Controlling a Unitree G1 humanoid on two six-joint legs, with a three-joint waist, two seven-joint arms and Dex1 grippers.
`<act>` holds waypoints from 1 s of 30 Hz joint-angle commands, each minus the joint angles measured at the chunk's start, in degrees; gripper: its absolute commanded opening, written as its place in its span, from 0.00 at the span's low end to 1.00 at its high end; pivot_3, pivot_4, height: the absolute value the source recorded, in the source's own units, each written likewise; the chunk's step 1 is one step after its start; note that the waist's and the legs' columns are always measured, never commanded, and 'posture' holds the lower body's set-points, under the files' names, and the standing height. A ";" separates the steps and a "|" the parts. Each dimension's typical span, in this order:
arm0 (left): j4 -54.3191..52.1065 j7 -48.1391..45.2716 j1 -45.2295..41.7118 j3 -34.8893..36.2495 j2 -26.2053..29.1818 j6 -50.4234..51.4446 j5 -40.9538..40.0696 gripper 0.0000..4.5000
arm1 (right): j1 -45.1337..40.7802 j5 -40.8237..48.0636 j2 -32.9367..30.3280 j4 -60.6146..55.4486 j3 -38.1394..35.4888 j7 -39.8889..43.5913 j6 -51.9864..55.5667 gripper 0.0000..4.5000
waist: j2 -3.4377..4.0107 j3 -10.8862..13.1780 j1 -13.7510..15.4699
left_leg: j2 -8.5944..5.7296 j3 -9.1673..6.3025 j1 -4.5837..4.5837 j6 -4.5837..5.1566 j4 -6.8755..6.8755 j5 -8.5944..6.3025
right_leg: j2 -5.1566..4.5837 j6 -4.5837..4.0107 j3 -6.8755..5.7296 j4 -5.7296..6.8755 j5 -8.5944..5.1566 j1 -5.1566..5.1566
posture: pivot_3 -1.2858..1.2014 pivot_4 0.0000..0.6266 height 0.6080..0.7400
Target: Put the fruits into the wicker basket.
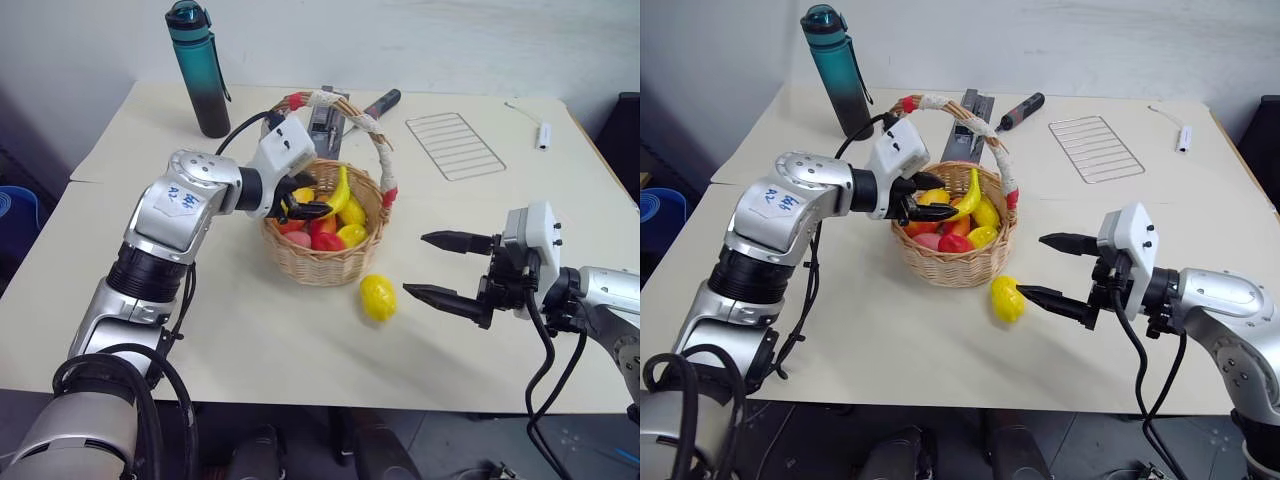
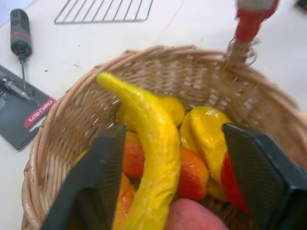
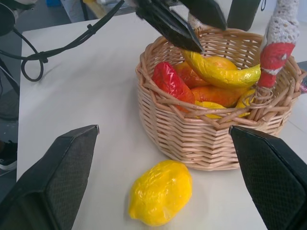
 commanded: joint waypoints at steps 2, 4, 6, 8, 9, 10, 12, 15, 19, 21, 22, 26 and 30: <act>-7.11 -5.63 1.82 10.32 2.21 5.20 -11.82 0.81 | 2.58 0.10 0.11 -2.05 -2.40 -0.58 -0.94 1.00 | 0.00 0.00 -0.01 | 0.00 0.06 -0.09 -0.10 0.02 0.06 | 0.00 -0.04 0.03 0.17 -0.03 -0.22 | 0.52 0.24 1.00; -8.86 -7.92 3.16 12.93 4.09 6.31 -15.38 0.81 | 3.79 -0.11 -0.11 -2.12 -2.93 -0.58 -1.20 1.00 | 0.00 0.00 -0.02 | -0.01 0.06 -0.05 -0.24 0.06 0.14 | 0.00 -0.15 0.03 0.40 -0.09 -0.27 | 0.52 0.24 1.00; -11.95 -15.97 8.43 14.59 11.50 4.96 -17.89 0.81 | 6.24 0.70 -0.34 -2.65 -3.90 -1.42 0.37 1.00 | 0.00 0.00 -0.33 | -0.03 0.08 0.02 -0.32 0.05 0.20 | 0.01 -0.18 0.06 0.53 -0.11 -0.28 | 0.52 0.24 1.00; -14.62 -22.99 15.20 14.92 20.34 2.71 -17.98 0.81 | 10.27 1.96 -0.92 -3.71 -5.15 -1.45 2.62 1.00 | 0.00 0.00 -1.10 | -0.02 0.17 0.17 -0.42 -0.04 0.26 | 0.02 -0.30 0.11 0.66 -0.17 -0.28 | 0.52 0.24 1.00; -15.53 -25.49 18.32 15.53 24.06 2.10 -18.19 0.81 | 12.56 2.51 -1.18 -4.42 -5.84 -1.05 3.36 1.00 | 0.00 0.00 -1.20 | -0.01 0.16 0.22 -0.66 -0.06 0.40 | 0.03 -0.43 0.10 0.77 -0.25 -0.31 | 0.52 0.24 1.00; -16.07 -26.64 20.17 15.95 26.29 1.84 -18.70 0.81 | 14.11 2.84 -1.34 -4.91 -6.47 -0.65 3.66 1.00 | -0.05 0.02 -1.25 | 0.00 0.10 0.24 -0.78 -0.07 0.46 | 0.03 -0.51 0.07 0.80 -0.30 -0.30 | 0.52 0.24 1.00; -17.66 -30.07 23.98 18.63 29.99 1.45 -21.41 0.90 | 17.22 2.24 -1.31 -6.11 -7.17 -0.34 3.35 1.00 | -0.17 0.09 -1.23 | -0.02 -0.03 0.22 -0.67 -0.05 0.47 | 0.03 -0.64 -0.01 0.86 -0.53 -0.30 | 0.52 0.24 1.00; -20.20 -31.33 29.70 22.83 32.06 -2.55 -21.58 1.00 | 19.49 -1.74 1.44 -7.72 -4.64 -4.71 1.80 1.00 | -0.23 0.09 -1.15 | -0.06 -0.13 0.20 -0.58 0.02 0.55 | 0.02 -0.60 -0.07 0.83 -0.50 -0.24 | 0.52 0.24 1.00; -23.30 -27.76 34.82 23.59 30.06 -8.04 -19.52 1.00 | 15.75 -9.20 10.99 -7.85 5.13 -17.12 1.06 1.00 | -0.31 0.04 -1.66 | -0.03 -0.17 0.28 -0.49 -0.04 0.72 | 0.03 -0.91 -0.07 0.38 -0.50 0.04 | 0.52 0.24 1.00; -24.45 -25.68 35.34 23.14 29.05 -8.38 -19.98 1.00 | 13.37 -14.87 16.35 -6.01 9.97 -23.07 -0.50 1.00 | -0.31 0.05 -1.88 | -0.01 -0.13 0.25 -0.43 -0.09 0.78 | 0.05 -1.08 -0.04 0.19 -0.43 0.05 | 0.52 0.24 1.00; -24.79 -24.75 35.31 22.89 28.49 -8.70 -20.06 1.00 | 12.48 -15.91 18.69 -4.90 11.97 -24.42 -0.49 1.00 | -0.31 0.04 -1.89 | 0.00 -0.14 0.15 -0.44 -0.08 0.79 | 0.06 -1.09 -0.04 0.16 -0.39 -0.03 | 0.52 0.24 1.00; -24.50 -21.55 34.65 21.63 27.51 -9.06 -19.62 1.00 | 9.00 -18.21 24.08 -1.98 16.41 -25.67 -1.69 1.00 | -0.32 0.04 -1.76 | -0.02 -0.11 -0.01 -0.43 -0.17 0.76 | 0.06 -0.54 -0.04 0.21 0.09 -0.27 | 0.52 0.24 1.00; -24.80 -21.15 35.23 21.88 28.31 -9.50 -20.36 1.00 | 4.38 -21.06 28.00 1.90 19.85 -28.28 -0.47 1.00 | -0.35 0.02 -1.86 | 0.00 -0.05 -0.03 -0.45 -0.20 0.64 | 0.07 -0.56 -0.04 0.26 0.04 -0.34 | 0.52 0.24 1.00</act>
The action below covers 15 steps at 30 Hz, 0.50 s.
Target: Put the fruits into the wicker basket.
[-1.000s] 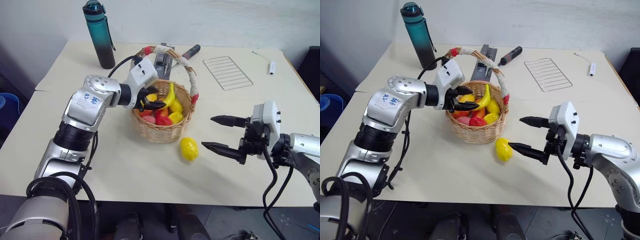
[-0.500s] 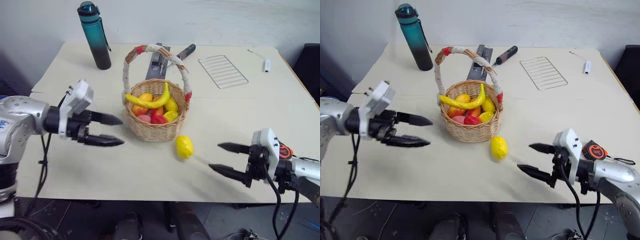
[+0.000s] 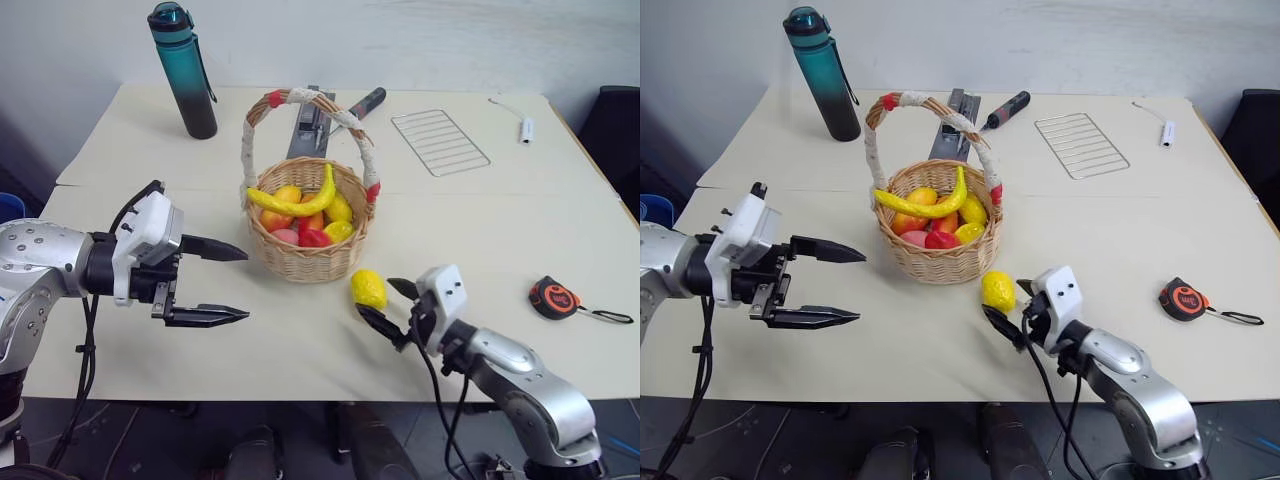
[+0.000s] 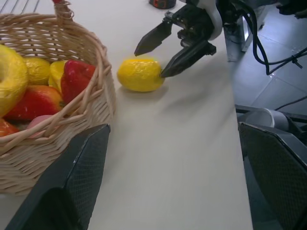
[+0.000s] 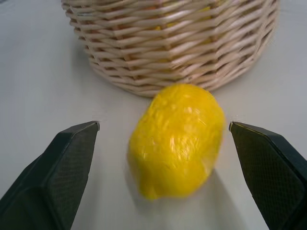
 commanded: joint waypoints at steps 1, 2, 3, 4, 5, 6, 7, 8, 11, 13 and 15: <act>-1.51 1.09 -0.25 1.05 0.72 -0.73 -0.56 1.00 | -2.15 -2.22 1.50 1.54 2.37 -1.33 0.03 1.00 | 0.00 0.00 0.08 | 0.00 0.01 -0.01 0.01 0.00 -0.01 | 0.00 0.00 0.00 0.00 0.00 -0.02 | 0.52 0.24 1.00; -1.58 1.42 -0.27 1.06 0.65 -0.84 -0.59 1.00 | -2.45 -2.80 1.67 2.08 2.90 -1.42 0.36 1.00 | 0.00 0.00 0.12 | 0.00 0.00 0.00 0.00 -0.01 -0.02 | 0.00 -0.02 -0.01 0.03 -0.01 -0.02 | 0.52 0.24 1.00; -1.79 1.59 -0.02 1.09 0.67 -0.86 -0.68 1.00 | -2.78 -3.75 1.16 2.64 3.80 -0.98 0.42 1.00 | 0.00 0.00 0.14 | 0.00 -0.01 0.01 -0.01 -0.01 -0.03 | 0.00 -0.04 -0.01 0.09 -0.02 -0.03 | 0.52 0.24 1.00; -2.09 1.68 0.29 1.17 0.77 -0.78 -0.86 1.00 | -3.00 -4.43 0.63 2.94 4.45 -0.50 0.40 0.96 | 0.00 0.00 0.16 | 0.00 -0.01 0.01 -0.01 -0.01 -0.04 | 0.00 -0.06 -0.01 0.10 -0.03 -0.04 | 0.52 0.24 1.00; -2.40 1.78 0.61 1.30 0.86 -0.72 -1.02 1.00 | -3.15 -4.80 0.31 3.12 4.83 0.08 0.15 0.91 | 0.00 0.00 0.16 | -0.01 -0.01 0.01 0.00 -0.01 -0.05 | 0.00 -0.06 -0.01 0.10 -0.04 -0.04 | 0.52 0.24 1.00; -2.64 1.97 0.81 1.47 0.91 -0.54 -1.24 1.00 | -3.24 -4.97 0.23 3.26 4.96 0.53 -0.18 0.86 | 0.00 0.00 0.18 | -0.01 -0.01 0.00 0.00 -0.01 -0.05 | 0.00 -0.06 -0.01 0.10 -0.04 -0.04 | 0.52 0.24 1.00; -2.82 2.25 0.90 1.67 0.94 -0.25 -1.52 1.00 | -3.31 -5.06 0.23 3.31 4.95 0.85 -0.41 0.79 | 0.00 0.00 0.19 | -0.01 -0.01 0.00 0.01 -0.01 -0.06 | 0.00 -0.05 -0.01 0.10 -0.05 -0.04 | 0.52 0.24 1.00; -2.96 2.52 0.93 1.88 0.96 0.06 -1.85 1.00 | -3.40 -5.38 0.17 3.26 4.98 1.09 -0.57 0.72 | 0.00 0.00 0.19 | -0.02 0.00 0.00 0.01 0.00 -0.06 | -0.01 -0.05 -0.01 0.10 -0.05 -0.04 | 0.52 0.24 1.00; -3.35 3.06 1.03 2.29 1.09 0.58 -2.56 1.00 | -3.30 -5.19 0.06 1.92 4.49 1.77 0.06 0.54 | 0.00 0.00 0.08 | -0.01 0.01 0.02 0.01 0.01 -0.05 | 0.00 -0.04 0.00 0.10 -0.05 -0.03 | 0.52 0.24 1.00; -3.81 3.45 1.59 2.52 1.14 0.66 -2.71 1.00 | -2.46 -3.76 -1.62 -0.95 3.45 3.42 1.34 0.53 | 0.00 0.00 0.09 | -0.01 0.02 0.04 -0.01 0.01 -0.04 | 0.00 -0.06 0.00 0.14 -0.06 -0.03 | 0.52 0.24 1.00; -4.14 4.01 2.13 3.21 1.22 1.16 -3.25 1.00 | -2.11 -0.09 -3.65 -4.03 0.22 6.11 2.54 0.53 | 0.00 0.00 0.14 | -0.01 0.02 0.06 -0.03 0.01 -0.02 | 0.01 -0.07 0.00 0.18 -0.07 -0.03 | 0.52 0.24 1.00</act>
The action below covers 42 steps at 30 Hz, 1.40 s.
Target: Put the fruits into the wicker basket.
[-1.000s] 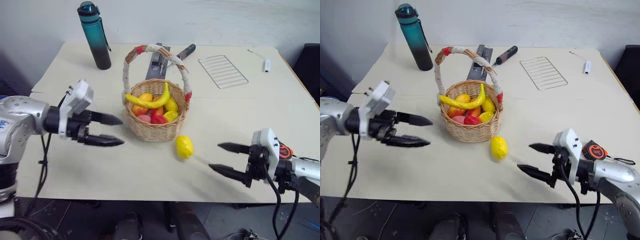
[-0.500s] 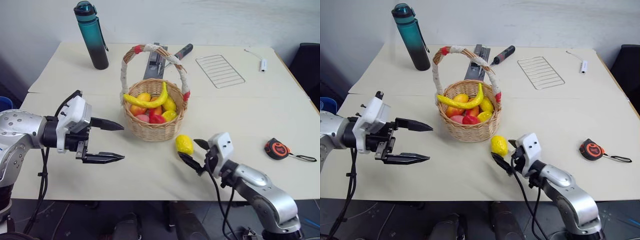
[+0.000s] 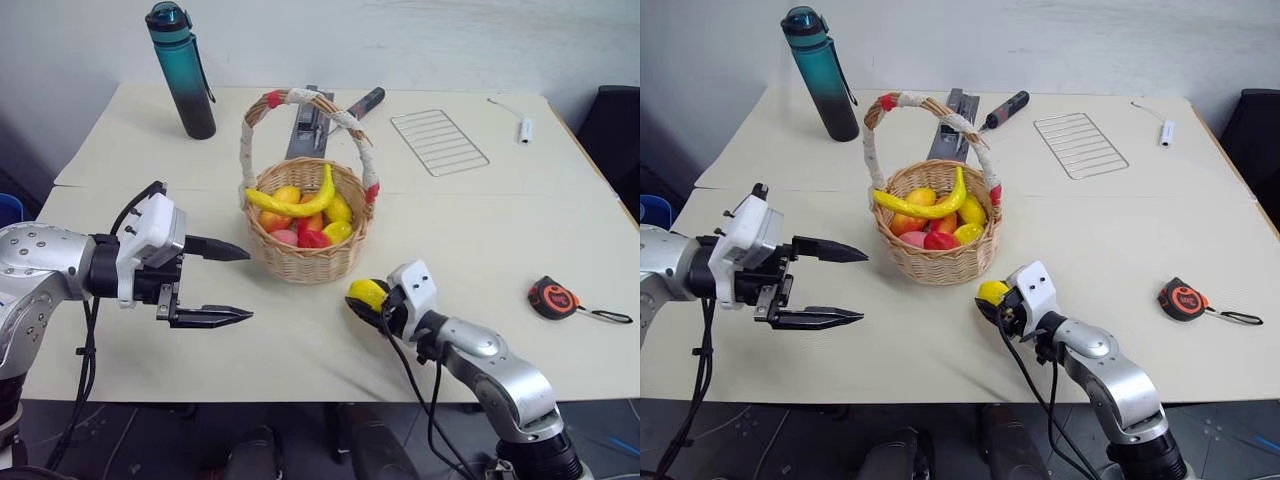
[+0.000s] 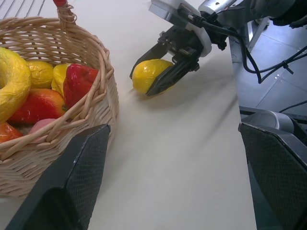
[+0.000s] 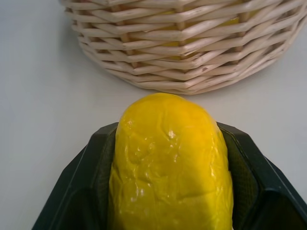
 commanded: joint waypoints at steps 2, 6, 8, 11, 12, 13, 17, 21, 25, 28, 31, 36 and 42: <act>-1.66 1.48 0.67 3.80 0.99 1.02 -2.46 1.00 | -1.16 11.52 -3.80 -8.85 -9.20 5.89 3.69 0.53 | -0.01 0.01 0.02 | 0.00 -0.01 -0.01 0.00 0.02 0.01 | 0.00 0.01 0.00 0.01 0.00 0.01 | 0.52 0.24 1.00; -0.17 4.06 -0.88 5.21 -0.10 2.41 -4.22 1.00 | -11.35 19.39 -4.65 -8.48 -13.49 6.01 8.15 0.53 | -0.02 0.01 -0.30 | 0.01 0.06 0.07 0.04 0.11 0.05 | 0.00 0.06 0.02 0.01 0.05 0.08 | 0.52 0.24 1.00; 0.26 5.86 -1.74 5.28 -0.96 2.60 -4.70 1.00 | -19.80 18.96 -2.65 -4.75 -11.82 3.70 9.70 0.53 | -0.02 0.02 -0.54 | 0.01 0.07 0.09 0.02 0.11 0.12 | 0.01 0.05 0.03 0.01 0.10 0.08 | 0.52 0.24 1.00; 0.12 7.08 -2.13 4.76 -1.59 2.65 -4.79 1.00 | -27.96 15.49 0.20 0.60 -7.85 1.51 9.94 0.53 | -0.03 0.00 -0.66 | 0.02 0.00 0.08 0.02 0.06 0.19 | 0.07 -0.03 0.03 0.01 0.16 0.05 | 0.52 0.24 1.00; 0.01 7.24 -1.94 4.62 -1.77 2.39 -4.65 1.00 | -30.87 12.36 1.07 3.76 -5.13 0.55 9.29 0.53 | -0.04 0.00 -0.67 | 0.03 -0.05 0.08 0.01 0.02 0.19 | 0.08 -0.07 0.01 0.01 0.13 0.05 | 0.52 0.24 1.00; -0.11 7.50 -1.74 4.51 -1.96 2.13 -4.49 1.00 | -33.36 9.16 1.96 7.03 -2.73 -0.21 7.77 0.53 | -0.03 0.00 -0.77 | 0.03 -0.06 0.06 -0.03 -0.01 0.16 | 0.08 -0.09 0.00 0.01 0.12 0.03 | 0.52 0.24 1.00; -0.27 8.61 -0.76 4.60 -2.40 0.84 -3.44 1.00 | -38.20 3.15 7.45 17.33 0.15 -3.92 5.18 0.53 | -0.03 0.00 -0.94 | 0.03 -0.01 -0.09 -0.03 0.00 0.10 | 0.03 -0.08 0.01 0.05 0.14 -0.11 | 0.52 0.24 1.00; -0.19 9.25 -0.59 5.40 -2.44 0.71 -4.10 1.00 | -38.25 -0.18 10.73 19.81 0.74 -6.03 4.22 0.61 | -0.03 0.00 -0.77 | 0.07 -0.01 -0.17 -0.06 -0.01 -0.02 | 0.00 -0.04 -0.03 -0.01 0.03 -0.16 | 0.52 0.24 1.00; 0.05 9.59 -0.61 5.24 -2.62 0.26 -4.08 1.00 | -36.16 1.94 11.76 14.84 -0.91 -4.82 6.73 0.90 | -0.03 0.00 -0.68 | 0.07 0.02 -0.23 -0.07 -0.01 -0.06 | -0.05 -0.01 -0.07 -0.09 0.02 -0.18 | 0.52 0.24 1.00; 0.26 9.56 -0.55 4.98 -2.72 -0.07 -4.09 1.00 | -33.70 5.20 9.94 8.66 -3.45 -3.04 9.44 0.99 | -0.03 0.00 -0.37 | 0.08 0.01 -0.23 -0.03 -0.02 -0.10 | -0.05 0.00 -0.10 -0.09 0.01 -0.18 | 0.52 0.24 1.00; 0.88 9.46 -0.91 4.63 -2.88 -0.40 -3.94 1.00 | -30.50 10.87 7.24 1.43 -7.46 -0.40 12.68 0.99 | -0.03 0.00 -0.04 | 0.07 0.02 -0.20 -0.02 -0.01 -0.11 | -0.05 0.00 -0.10 -0.05 0.01 -0.18 | 0.52 0.24 1.00; 2.40 10.04 -2.68 3.84 -3.65 -0.59 -4.17 1.00 | -21.66 21.15 -0.59 -9.51 -18.98 0.19 19.55 0.99 | -0.03 0.00 0.30 | 0.05 -0.03 -0.13 -0.01 -0.01 -0.11 | -0.05 -0.02 -0.13 -0.02 -0.03 -0.09 | 0.52 0.24 1.00; 3.57 11.71 -5.77 3.45 -5.31 0.33 -5.10 1.00 | -18.42 17.49 -1.72 -8.22 -19.42 -5.36 17.18 0.99 | -0.04 0.00 -0.64 | 0.04 0.08 -0.03 -0.03 0.00 -0.04 | -0.02 -0.01 -0.01 -0.06 -0.03 -0.02 | 0.52 0.24 1.00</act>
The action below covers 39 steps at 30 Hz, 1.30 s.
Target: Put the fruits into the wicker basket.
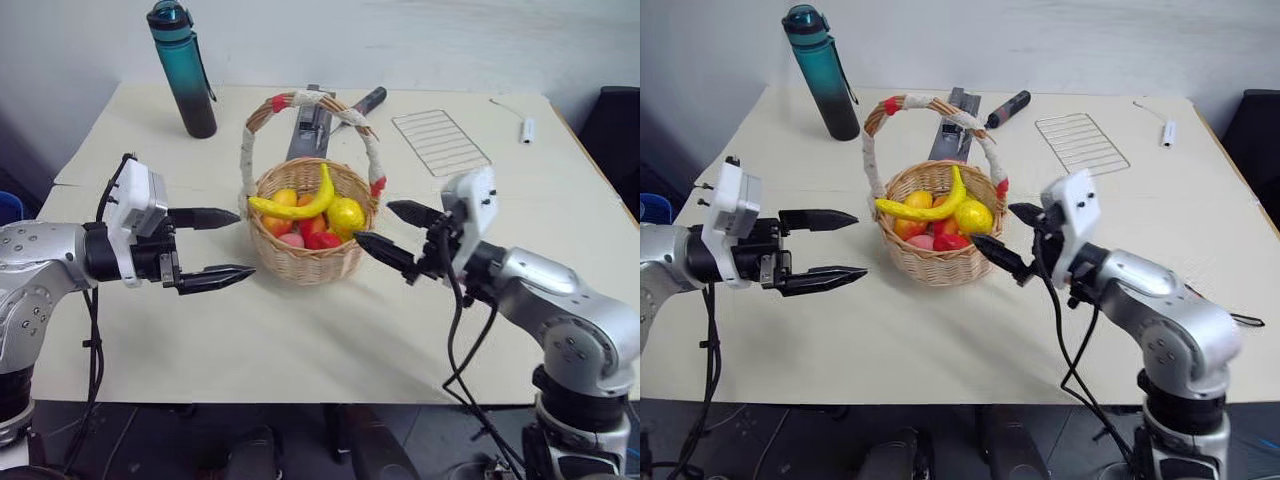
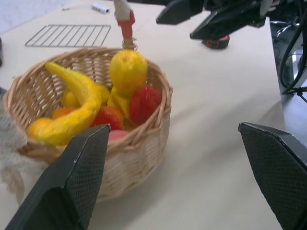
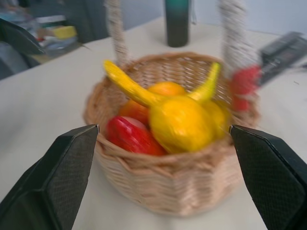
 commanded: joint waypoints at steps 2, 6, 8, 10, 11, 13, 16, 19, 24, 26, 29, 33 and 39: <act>0.37 0.96 -2.03 0.35 -0.44 -0.02 -0.91 1.00 | -2.93 -4.95 2.00 2.69 2.49 -4.10 -5.44 0.99 | 0.00 0.00 -0.66 | 0.00 0.00 0.08 -0.05 0.00 0.09 | 0.03 -0.02 0.05 0.09 0.01 0.02 | 0.52 0.24 1.00; 0.73 1.19 -3.21 -0.45 -0.99 -0.41 -0.50 1.00 | -9.40 -11.86 7.62 13.26 7.39 -7.07 -12.74 0.99 | 0.00 0.00 -1.35 | -0.01 -0.01 0.08 -0.04 0.00 0.28 | 0.08 0.00 0.10 0.07 0.18 0.02 | 0.52 0.24 1.00; 0.86 1.25 -3.57 -0.66 -1.12 -0.56 -0.34 1.00 | -11.46 -14.11 9.42 17.65 8.46 -7.27 -15.59 0.99 | 0.00 0.00 -1.34 | 0.01 -0.03 0.07 -0.05 -0.01 0.28 | 0.12 -0.03 0.10 0.09 0.19 0.01 | 0.52 0.24 1.00; 0.84 1.44 -3.74 -0.66 -1.14 -0.71 -0.22 1.00 | -13.13 -16.14 11.22 22.28 9.70 -7.05 -18.66 0.99 | 0.00 0.00 -1.12 | 0.00 -0.08 -0.02 -0.06 -0.06 0.27 | 0.11 -0.04 0.08 0.08 0.19 -0.06 | 0.52 0.24 1.00; 0.76 1.55 -3.75 -0.62 -1.13 -0.70 -0.24 1.00 | -13.55 -16.99 11.86 24.04 10.26 -6.82 -19.91 0.96 | 0.00 0.00 -1.06 | 0.00 -0.09 -0.01 -0.05 -0.06 0.21 | 0.10 -0.04 0.07 0.09 0.19 -0.05 | 0.52 0.24 1.00; 0.45 1.80 -3.58 -0.43 -1.06 -0.70 -0.27 1.00 | -13.61 -18.55 12.38 26.14 11.25 -6.12 -21.92 0.86 | 0.00 0.00 -1.02 | -0.01 -0.08 -0.05 -0.03 -0.06 0.15 | 0.07 -0.01 0.07 0.09 0.21 -0.08 | 0.52 0.24 1.00; 0.01 2.24 -3.12 0.07 -0.94 -0.70 -0.36 1.00 | -13.05 -19.61 12.58 26.51 11.51 -5.38 -23.41 0.62 | 0.01 0.00 -0.99 | 0.01 -0.07 -0.12 0.02 -0.06 0.03 | 0.04 0.07 0.06 0.01 0.14 -0.10 | 0.52 0.24 1.00; -0.17 2.65 -2.84 0.35 -1.01 -0.68 -0.48 1.00 | -11.90 -19.94 12.48 25.23 11.53 -4.72 -24.24 0.40 | 0.01 0.00 -0.99 | 0.02 -0.06 -0.15 -0.01 -0.06 -0.03 | 0.02 0.10 0.01 -0.04 0.09 -0.11 | 0.52 0.24 1.00; -0.12 3.11 -2.97 -0.24 -1.71 -0.97 -0.56 1.00 | -10.19 -19.40 11.25 22.08 10.09 -3.62 -24.48 0.04 | 0.02 0.00 -0.90 | 0.02 -0.06 -0.15 -0.01 -0.06 -0.04 | 0.01 0.10 0.00 -0.05 0.08 -0.11 | 0.52 0.24 1.00; 0.26 3.33 -3.52 -0.75 -2.09 -1.00 -0.52 1.00 | -9.72 -18.91 9.20 20.78 8.77 -2.54 -23.62 0.04 | 0.01 0.01 -0.87 | 0.01 -0.02 -0.12 0.00 -0.05 -0.05 | 0.00 0.10 0.02 0.01 0.08 -0.11 | 0.52 0.24 1.00; 1.08 3.14 -4.39 -1.27 -2.54 -0.72 -0.69 1.00 | -9.33 -17.29 4.07 19.00 5.53 1.05 -23.59 0.04 | 0.01 0.01 -0.48 | -0.01 -0.04 -0.11 0.00 -0.05 -0.04 | 0.00 0.09 0.01 0.05 0.08 -0.11 | 0.52 0.24 1.00; 2.81 1.96 -5.89 -2.22 -3.11 -0.87 -0.54 1.00 | -10.31 -16.39 -9.18 23.20 -3.44 8.81 -26.37 0.04 | 0.24 0.14 0.57 | -0.08 0.00 -0.11 0.07 -0.02 -0.06 | -0.03 0.12 0.05 0.02 0.08 -0.10 | 0.52 0.24 1.00; 4.48 0.99 -7.21 -3.21 -4.05 -0.72 -0.44 1.00 | -10.59 -19.76 -18.87 41.06 -9.52 14.28 -37.28 0.04 | 0.22 0.13 0.38 | -0.10 0.03 -0.04 0.13 -0.02 -0.07 | -0.02 0.17 0.09 -0.08 0.06 0.00 | 0.52 0.24 1.00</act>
